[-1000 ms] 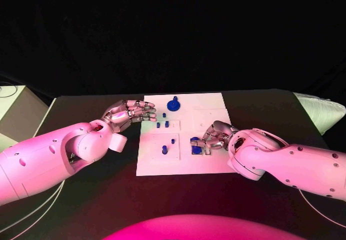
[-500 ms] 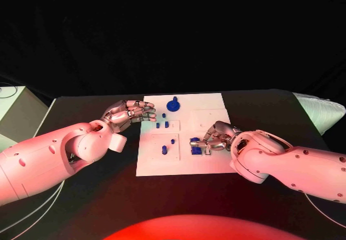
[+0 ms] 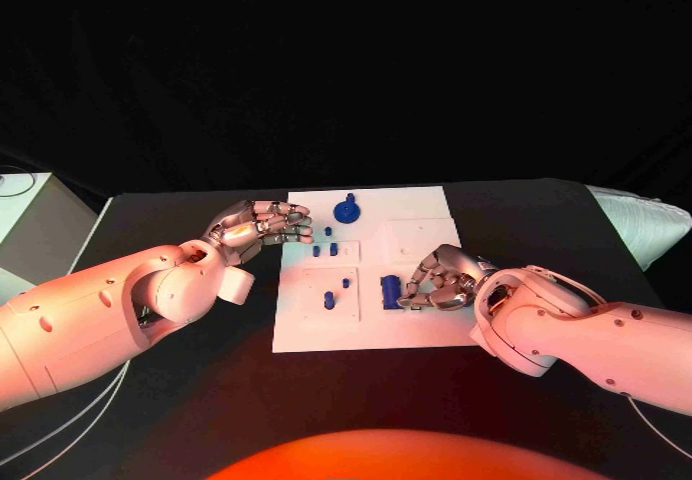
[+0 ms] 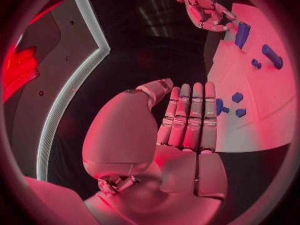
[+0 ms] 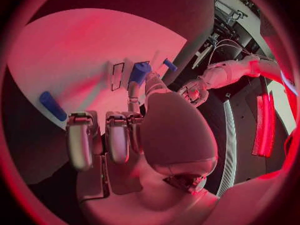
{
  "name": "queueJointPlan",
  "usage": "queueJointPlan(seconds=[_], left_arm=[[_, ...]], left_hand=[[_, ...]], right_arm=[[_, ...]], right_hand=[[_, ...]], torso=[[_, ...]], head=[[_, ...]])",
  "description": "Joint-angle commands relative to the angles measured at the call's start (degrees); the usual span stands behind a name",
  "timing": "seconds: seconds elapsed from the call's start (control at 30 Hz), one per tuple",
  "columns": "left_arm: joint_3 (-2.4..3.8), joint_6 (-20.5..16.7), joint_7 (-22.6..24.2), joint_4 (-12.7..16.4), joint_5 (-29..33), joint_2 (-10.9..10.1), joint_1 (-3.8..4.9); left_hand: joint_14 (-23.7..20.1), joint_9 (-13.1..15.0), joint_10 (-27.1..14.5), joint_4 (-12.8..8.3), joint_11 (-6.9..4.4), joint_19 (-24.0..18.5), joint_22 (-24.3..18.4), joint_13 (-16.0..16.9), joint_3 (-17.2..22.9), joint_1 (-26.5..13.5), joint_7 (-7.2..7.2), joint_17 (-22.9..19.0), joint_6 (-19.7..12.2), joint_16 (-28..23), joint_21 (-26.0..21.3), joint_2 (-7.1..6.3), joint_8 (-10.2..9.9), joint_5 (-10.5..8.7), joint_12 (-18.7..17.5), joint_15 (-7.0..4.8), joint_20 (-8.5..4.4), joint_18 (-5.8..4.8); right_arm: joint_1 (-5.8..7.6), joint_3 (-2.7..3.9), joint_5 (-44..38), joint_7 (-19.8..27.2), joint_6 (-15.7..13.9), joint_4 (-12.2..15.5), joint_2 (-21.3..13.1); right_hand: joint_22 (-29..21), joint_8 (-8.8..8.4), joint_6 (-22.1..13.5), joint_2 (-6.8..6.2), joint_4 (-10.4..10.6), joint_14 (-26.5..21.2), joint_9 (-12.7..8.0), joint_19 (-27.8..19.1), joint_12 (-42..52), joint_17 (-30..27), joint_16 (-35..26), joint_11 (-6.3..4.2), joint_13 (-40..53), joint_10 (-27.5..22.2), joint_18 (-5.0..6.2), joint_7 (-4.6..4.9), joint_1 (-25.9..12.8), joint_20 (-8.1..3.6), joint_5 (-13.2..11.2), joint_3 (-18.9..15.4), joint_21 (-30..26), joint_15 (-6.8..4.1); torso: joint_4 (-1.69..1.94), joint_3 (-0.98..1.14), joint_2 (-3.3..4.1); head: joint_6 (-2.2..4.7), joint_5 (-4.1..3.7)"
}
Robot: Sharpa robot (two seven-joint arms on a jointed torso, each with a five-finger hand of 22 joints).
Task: Assemble the parts on the task board
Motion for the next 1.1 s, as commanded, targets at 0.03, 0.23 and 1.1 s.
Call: queueJointPlan(seconds=[0.03, 0.23, 1.1], left_arm=[[0.05, 0.96, 0.41, 0.04, 0.33, 0.13, -0.05], [0.05, 1.04, 0.24, 0.02, 0.37, 0.13, -0.08], [0.05, 1.08, 0.17, 0.13, 0.42, 0.01, -0.11]], left_hand=[[0.50, -0.05, -0.41, 0.32, -0.03, 0.30, -0.05, 0.05, 0.10, -0.19, 0.02, 0.04, -0.15, -0.30, -0.31, 0.47, -0.30, 0.31, 0.04, -0.09, -0.10, 0.65], [0.50, -0.05, -0.41, 0.32, -0.03, 0.30, -0.05, 0.05, 0.10, -0.19, 0.02, 0.04, -0.15, -0.30, -0.31, 0.47, -0.30, 0.31, 0.04, -0.09, -0.10, 0.65], [0.57, -0.05, -0.38, 0.32, -0.05, 0.43, -0.16, 0.06, 0.12, -0.14, 0.00, 0.13, -0.11, -0.42, -0.45, 0.55, -0.28, 0.31, 0.06, -0.11, -0.12, 0.65]], right_arm=[[-0.19, 0.00, 0.24, 3.43, 1.15, -0.10, 0.10], [-0.43, -0.01, -0.15, 2.65, 1.31, -0.76, 0.80], [-0.61, 0.00, -2.26, 1.25, -0.64, -2.97, 2.95]], right_hand=[[13.48, 0.58, 0.29, -0.20, -0.05, 5.98, 0.39, 4.87, 0.12, 15.06, 0.37, -0.57, 15.10, 6.07, -0.49, -0.36, 0.97, -0.43, -0.23, 0.67, -0.09, -0.56], [13.52, 1.50, 0.07, -0.08, 0.01, 5.98, 0.99, 4.90, 0.12, 15.06, 0.37, -0.80, 15.10, 6.07, -0.50, -0.61, 2.07, -0.65, 1.45, 1.79, -0.04, -0.77], [13.64, 3.82, -0.21, 0.86, 0.04, 5.98, 2.35, 4.98, 0.12, 15.06, 0.37, -1.50, 15.10, 6.07, -0.55, -1.37, 2.13, -1.22, 2.73, 3.87, 0.13, -1.39]], torso=[[0.08, -0.04, 0.00], [0.16, -0.07, 0.09], [0.09, -0.06, 0.02]], head=[[0.02, -0.14], [0.00, -0.13], [-0.40, 0.10]])
